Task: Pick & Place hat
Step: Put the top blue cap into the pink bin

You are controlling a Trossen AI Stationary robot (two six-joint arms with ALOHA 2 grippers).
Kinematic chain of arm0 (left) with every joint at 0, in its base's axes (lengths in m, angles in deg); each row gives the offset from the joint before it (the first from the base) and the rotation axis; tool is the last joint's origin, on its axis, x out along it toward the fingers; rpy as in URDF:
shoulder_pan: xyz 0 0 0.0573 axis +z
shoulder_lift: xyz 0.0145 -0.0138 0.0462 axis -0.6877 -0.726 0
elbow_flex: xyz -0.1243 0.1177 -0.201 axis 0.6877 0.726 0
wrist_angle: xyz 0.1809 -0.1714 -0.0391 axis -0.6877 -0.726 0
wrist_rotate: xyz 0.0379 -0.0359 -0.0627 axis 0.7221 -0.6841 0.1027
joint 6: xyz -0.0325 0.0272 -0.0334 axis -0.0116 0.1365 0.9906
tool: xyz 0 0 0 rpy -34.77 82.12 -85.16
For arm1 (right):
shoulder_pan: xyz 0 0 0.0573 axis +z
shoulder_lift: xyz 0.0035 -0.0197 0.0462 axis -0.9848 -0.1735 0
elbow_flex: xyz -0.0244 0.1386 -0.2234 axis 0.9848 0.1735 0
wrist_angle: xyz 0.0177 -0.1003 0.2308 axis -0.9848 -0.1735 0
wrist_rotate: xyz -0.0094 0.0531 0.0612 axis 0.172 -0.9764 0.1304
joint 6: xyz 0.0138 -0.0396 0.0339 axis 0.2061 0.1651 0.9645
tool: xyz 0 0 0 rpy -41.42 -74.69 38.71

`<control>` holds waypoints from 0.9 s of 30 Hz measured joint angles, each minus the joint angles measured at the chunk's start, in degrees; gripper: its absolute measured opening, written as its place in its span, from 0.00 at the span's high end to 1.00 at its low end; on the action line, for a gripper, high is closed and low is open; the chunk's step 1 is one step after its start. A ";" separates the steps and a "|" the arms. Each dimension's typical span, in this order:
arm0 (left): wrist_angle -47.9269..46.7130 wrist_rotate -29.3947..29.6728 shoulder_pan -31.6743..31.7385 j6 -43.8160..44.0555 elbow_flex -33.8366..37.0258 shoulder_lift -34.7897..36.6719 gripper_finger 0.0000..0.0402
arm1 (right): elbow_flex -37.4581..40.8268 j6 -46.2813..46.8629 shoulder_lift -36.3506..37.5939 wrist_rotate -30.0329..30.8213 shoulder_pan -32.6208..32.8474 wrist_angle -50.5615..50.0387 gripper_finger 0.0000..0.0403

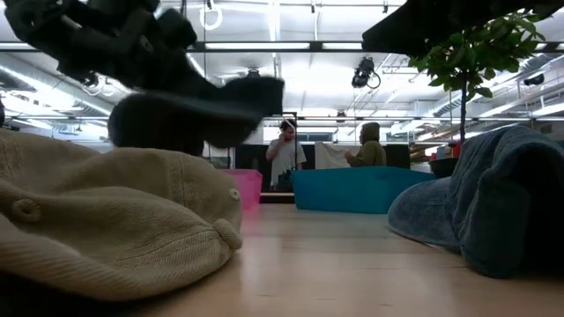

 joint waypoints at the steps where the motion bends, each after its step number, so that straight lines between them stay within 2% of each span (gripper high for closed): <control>1: -1.14 0.07 0.76 -1.95 0.00 2.28 0.96 | 0.00 -0.01 0.00 0.00 0.00 0.02 0.63; 6: -6.91 0.04 6.63 -11.92 0.00 12.45 0.98 | 0.00 -0.44 0.00 0.00 0.00 0.02 0.63; 11: -13.79 -2.12 16.45 -15.33 -0.04 17.49 0.97 | 0.00 -0.46 0.00 0.02 -0.27 0.04 0.63; 15: -15.50 -5.79 22.98 -15.94 -0.58 17.13 0.97 | 0.00 -0.47 0.00 0.00 -1.29 0.07 0.63; 19: -23.90 -6.27 27.66 -19.75 -6.62 15.06 0.98 | 0.00 -0.59 0.00 0.02 -2.86 0.11 0.63; 23: -36.65 -6.42 32.24 -27.91 -15.55 11.53 0.96 | 0.00 -0.59 0.00 0.02 -4.65 0.12 0.63; 27: -51.20 -12.52 36.99 -41.94 -23.04 6.49 0.96 | 0.00 -0.58 0.00 0.02 -5.88 0.12 0.63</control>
